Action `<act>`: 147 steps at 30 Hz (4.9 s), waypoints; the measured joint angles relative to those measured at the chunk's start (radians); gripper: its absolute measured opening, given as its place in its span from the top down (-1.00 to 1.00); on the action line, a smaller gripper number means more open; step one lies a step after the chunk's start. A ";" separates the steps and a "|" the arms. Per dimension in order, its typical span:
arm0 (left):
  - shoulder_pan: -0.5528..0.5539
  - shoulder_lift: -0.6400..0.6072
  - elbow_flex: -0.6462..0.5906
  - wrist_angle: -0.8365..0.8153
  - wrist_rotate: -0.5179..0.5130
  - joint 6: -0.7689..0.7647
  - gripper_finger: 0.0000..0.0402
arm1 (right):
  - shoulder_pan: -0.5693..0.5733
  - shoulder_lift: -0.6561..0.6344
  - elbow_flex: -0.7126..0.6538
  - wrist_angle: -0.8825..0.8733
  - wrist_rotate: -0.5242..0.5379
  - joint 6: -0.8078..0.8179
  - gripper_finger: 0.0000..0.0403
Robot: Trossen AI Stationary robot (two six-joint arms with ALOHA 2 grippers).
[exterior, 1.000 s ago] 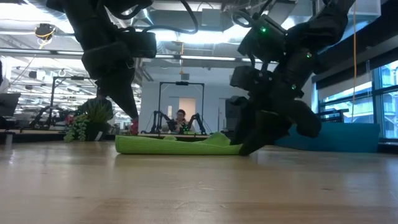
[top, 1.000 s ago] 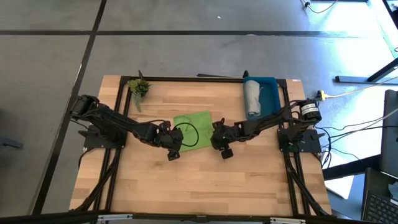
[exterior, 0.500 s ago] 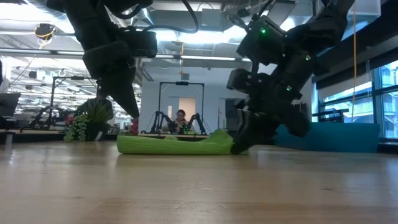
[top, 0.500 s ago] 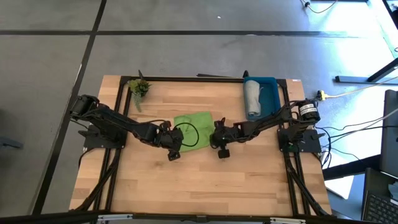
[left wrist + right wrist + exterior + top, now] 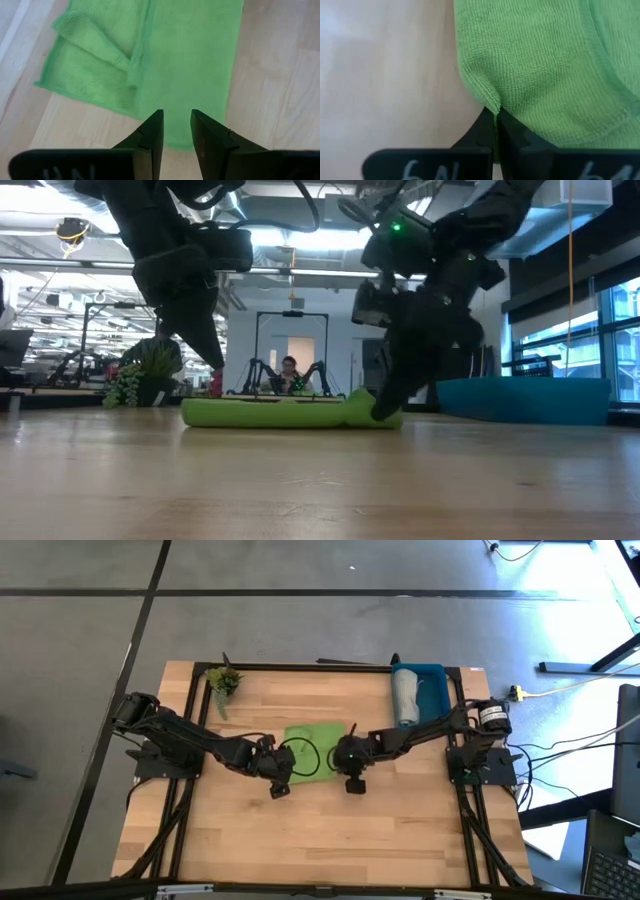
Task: Roll microfiber towels into tight, uniform cylinder then place into a basket
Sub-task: Roll the green towel
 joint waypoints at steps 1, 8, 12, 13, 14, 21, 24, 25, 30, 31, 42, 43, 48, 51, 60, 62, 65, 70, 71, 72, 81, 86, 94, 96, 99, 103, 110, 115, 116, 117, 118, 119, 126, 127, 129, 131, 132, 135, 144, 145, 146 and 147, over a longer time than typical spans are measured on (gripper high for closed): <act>-0.005 0.000 0.000 0.000 0.000 0.003 0.56 | -0.007 0.000 0.008 0.000 -0.031 0.015 0.97; -0.062 0.000 0.000 0.007 0.000 0.026 0.56 | -0.071 0.000 0.067 -0.016 -0.221 0.086 0.98; -0.091 0.000 0.000 0.024 -0.003 0.026 0.56 | -0.118 0.000 0.089 -0.034 -0.301 0.134 0.98; -0.098 0.000 0.000 0.028 -0.008 0.026 0.56 | -0.130 0.000 0.092 -0.034 -0.313 0.145 0.98; -0.104 0.000 0.000 0.029 -0.017 0.026 0.56 | -0.142 0.000 0.093 -0.031 -0.327 0.158 0.98; -0.123 0.000 0.000 0.029 -0.035 0.027 0.56 | -0.230 -0.002 0.087 -0.034 -0.369 0.242 0.98; -0.123 0.000 0.000 0.029 -0.056 0.027 0.56 | -0.256 -0.003 0.087 -0.027 -0.404 0.248 0.98; -0.123 0.000 0.000 0.029 -0.063 0.027 0.56 | -0.262 -0.003 0.087 -0.027 -0.404 0.247 0.98; -0.122 0.026 0.000 0.050 -0.103 0.028 0.56 | -0.274 -0.003 0.087 -0.021 -0.404 0.245 0.98; -0.122 0.035 0.000 0.053 -0.104 0.028 0.56 | -0.274 -0.003 0.087 -0.020 -0.404 0.245 0.98; -0.119 0.051 -0.001 0.078 -0.119 0.029 0.56 | -0.274 -0.004 0.087 -0.012 -0.404 0.226 0.97; -0.116 0.052 -0.001 0.079 -0.119 0.028 0.55 | -0.274 -0.004 0.087 -0.012 -0.404 0.222 0.97; -0.097 0.099 -0.001 0.092 -0.121 0.024 0.55 | -0.274 -0.004 0.087 -0.011 -0.404 0.218 0.97; -0.088 0.119 -0.001 0.101 -0.128 0.052 0.55 | -0.274 -0.004 0.087 -0.011 -0.400 0.216 0.97; -0.067 0.118 -0.001 0.104 -0.127 -0.024 0.55 | -0.274 -0.004 0.087 -0.010 -0.397 0.212 0.97; -0.067 0.118 -0.001 0.105 -0.126 -0.030 0.55 | -0.274 -0.004 0.087 -0.008 -0.396 0.211 0.97; -0.068 0.118 -0.001 0.127 -0.109 -0.035 0.55 | -0.274 -0.004 0.087 -0.003 -0.396 0.211 0.97; -0.069 0.118 -0.001 0.126 -0.091 -0.034 0.55 | -0.274 -0.004 0.087 -0.004 -0.396 0.211 0.97; -0.069 0.118 -0.001 0.123 -0.098 -0.034 0.55 | -0.274 -0.004 0.087 -0.004 -0.396 0.211 0.97; -0.069 0.118 -0.001 0.123 -0.100 -0.034 0.55 | -0.274 -0.004 0.087 -0.004 -0.396 0.211 0.97; -0.069 0.154 0.001 0.148 -0.097 -0.035 0.55 | -0.274 -0.005 0.087 -0.004 -0.395 0.195 0.97; -0.066 0.186 0.000 0.137 -0.096 -0.030 0.55 | -0.273 -0.005 0.086 -0.005 -0.395 0.195 0.97; -0.067 0.227 0.000 0.135 -0.095 -0.030 0.57 | -0.273 -0.005 0.086 -0.004 -0.395 0.193 0.97; -0.067 0.228 0.001 0.132 -0.094 -0.026 0.63 | -0.273 -0.005 0.086 -0.005 -0.395 0.193 0.97; -0.068 0.224 0.001 0.129 -0.088 -0.004 0.85 | -0.273 -0.005 0.086 -0.005 -0.395 0.194 0.97; -0.063 0.189 -0.001 0.113 -0.087 0.023 0.97 | -0.273 -0.005 0.086 -0.021 -0.381 0.197 0.97; -0.001 0.122 0.000 0.095 0.054 0.054 1.00 | -0.267 0.002 0.086 -0.081 -0.288 0.200 0.97; 0.052 0.091 0.000 0.089 0.123 0.055 1.00 | -0.267 0.043 0.086 -0.079 -0.284 0.200 0.97; 0.062 0.086 0.000 0.089 0.137 0.055 1.00 | -0.267 0.050 0.086 -0.080 -0.283 0.200 0.97; 0.070 0.080 0.000 0.090 0.151 0.055 1.00 | -0.268 0.060 0.086 -0.079 -0.283 0.195 0.97; 0.078 0.075 0.000 0.084 0.158 0.055 1.00 | -0.268 0.067 0.086 -0.074 -0.283 0.194 0.97; 0.085 0.072 0.000 0.081 0.161 0.053 1.00 | -0.267 0.074 0.086 -0.074 -0.284 0.194 0.97; 0.142 0.068 0.000 0.074 0.167 0.044 1.00 | -0.268 0.104 0.089 -0.070 -0.298 0.192 0.97; 0.151 0.068 0.000 0.075 0.168 0.044 1.00 | -0.268 0.104 0.090 -0.071 -0.301 0.192 0.97; 0.171 0.068 0.004 0.069 0.167 0.044 1.00 | -0.268 0.105 0.089 -0.071 -0.302 0.189 0.97; 0.192 0.068 0.015 0.065 0.167 0.045 1.00 | -0.268 0.106 0.089 -0.071 -0.302 0.188 0.97; 0.201 0.068 0.021 0.067 0.167 0.049 1.00 | -0.268 0.106 0.089 -0.071 -0.302 0.187 0.97; 0.233 0.068 0.030 0.066 0.155 0.049 1.00 | -0.268 0.106 0.089 -0.071 -0.302 0.179 0.97; 0.312 0.108 0.032 0.063 0.149 0.045 1.00 | -0.268 0.108 0.088 -0.071 -0.308 0.166 0.97; 0.318 0.114 0.032 0.059 0.149 0.044 1.00 | -0.268 0.109 0.088 -0.071 -0.308 0.166 0.97; 0.324 0.120 0.032 0.060 0.149 0.044 1.00 | -0.268 0.109 0.088 -0.071 -0.309 0.166 0.97; 0.329 0.128 0.032 0.060 0.149 0.045 1.00 | -0.268 0.109 0.088 -0.071 -0.309 0.166 0.97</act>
